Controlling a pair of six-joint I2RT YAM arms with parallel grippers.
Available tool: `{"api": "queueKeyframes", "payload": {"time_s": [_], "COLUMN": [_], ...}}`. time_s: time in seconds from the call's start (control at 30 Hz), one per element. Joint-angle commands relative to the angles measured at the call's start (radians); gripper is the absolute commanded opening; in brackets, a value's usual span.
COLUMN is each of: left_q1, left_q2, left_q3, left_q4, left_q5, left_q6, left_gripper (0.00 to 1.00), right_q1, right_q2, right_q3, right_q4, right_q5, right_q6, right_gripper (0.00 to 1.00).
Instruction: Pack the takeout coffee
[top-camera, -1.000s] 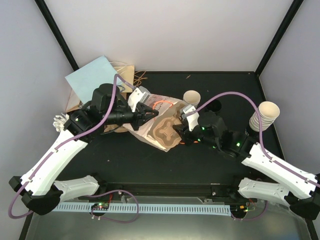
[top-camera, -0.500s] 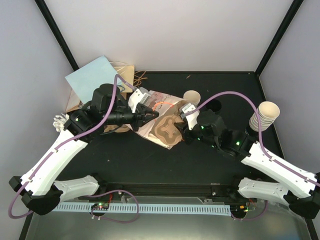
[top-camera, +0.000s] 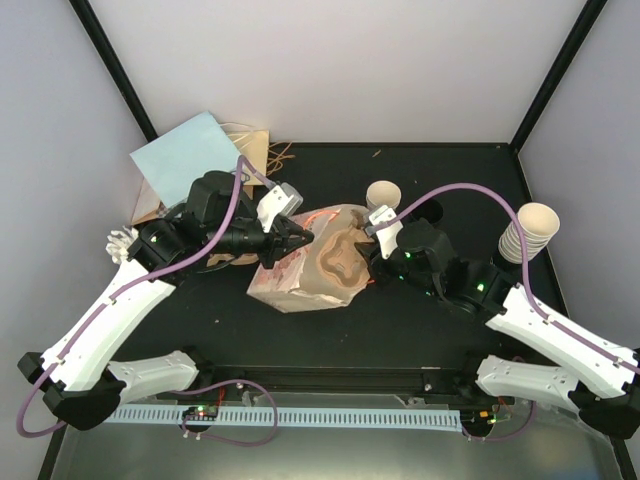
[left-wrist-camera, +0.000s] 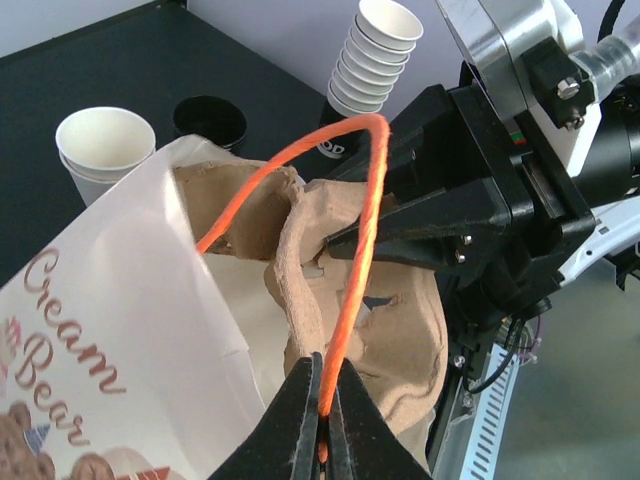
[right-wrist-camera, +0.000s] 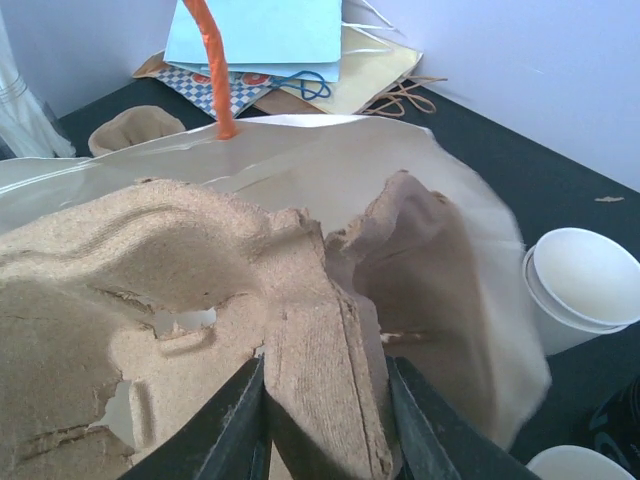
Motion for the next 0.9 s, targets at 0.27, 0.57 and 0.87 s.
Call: {"api": "queueKeyframes", "payload": {"time_s": [0.27, 0.57, 0.87], "left_q1": [-0.006, -0.004, -0.005], "left_q2": [-0.012, -0.015, -0.009], "left_q3": [0.053, 0.001, -0.041], "left_q4": [-0.035, 0.152, 0.253], "left_q5": [0.092, 0.11, 0.141], "left_q6": [0.032, -0.114, -0.174], "left_gripper": [0.02, 0.02, 0.02], "right_q1": [0.004, 0.027, 0.088], "right_q2": [0.003, -0.007, -0.009], "right_q3": [-0.016, -0.056, -0.103], "right_q4": [0.037, 0.102, 0.129], "right_q5": [0.063, -0.077, -0.058], "right_q6": [-0.063, -0.064, -0.058], "right_gripper": [0.29, 0.27, 0.28]}}
